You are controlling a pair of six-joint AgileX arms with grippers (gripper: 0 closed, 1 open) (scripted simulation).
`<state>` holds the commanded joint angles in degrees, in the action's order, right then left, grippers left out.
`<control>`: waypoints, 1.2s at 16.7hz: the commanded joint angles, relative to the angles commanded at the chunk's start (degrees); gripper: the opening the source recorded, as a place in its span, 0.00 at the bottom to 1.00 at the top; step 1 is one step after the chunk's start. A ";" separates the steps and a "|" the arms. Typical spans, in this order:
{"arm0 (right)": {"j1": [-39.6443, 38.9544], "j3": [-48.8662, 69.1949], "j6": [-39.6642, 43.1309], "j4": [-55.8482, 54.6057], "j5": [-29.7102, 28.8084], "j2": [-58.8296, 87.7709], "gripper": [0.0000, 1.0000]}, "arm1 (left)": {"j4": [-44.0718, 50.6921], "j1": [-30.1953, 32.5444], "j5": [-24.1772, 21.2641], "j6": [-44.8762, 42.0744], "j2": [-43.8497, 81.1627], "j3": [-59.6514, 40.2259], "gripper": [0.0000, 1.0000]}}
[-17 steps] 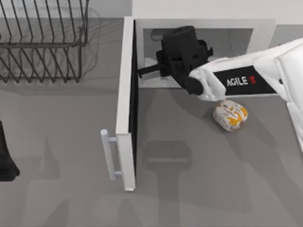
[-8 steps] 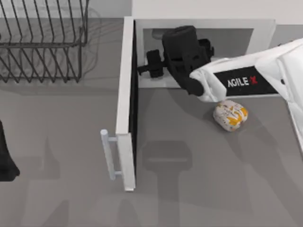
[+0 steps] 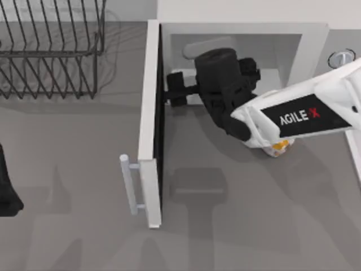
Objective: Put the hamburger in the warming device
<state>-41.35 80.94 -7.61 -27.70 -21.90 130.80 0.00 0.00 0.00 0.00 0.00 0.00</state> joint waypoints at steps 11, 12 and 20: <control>-7.90 -26.16 -7.70 -5.77 -9.01 -12.99 1.00 | 0.00 0.00 0.00 0.00 0.00 0.00 1.00; -7.91 -27.90 -8.27 -5.59 -9.63 -13.52 1.00 | 0.00 0.00 0.00 0.00 0.00 0.00 1.00; -6.87 -32.02 -9.45 -4.39 -10.86 -13.09 1.00 | 0.00 0.00 0.00 0.00 0.00 0.00 1.00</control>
<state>-48.22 48.92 -17.06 -32.09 -32.76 117.70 0.00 0.00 0.00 0.00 0.00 0.00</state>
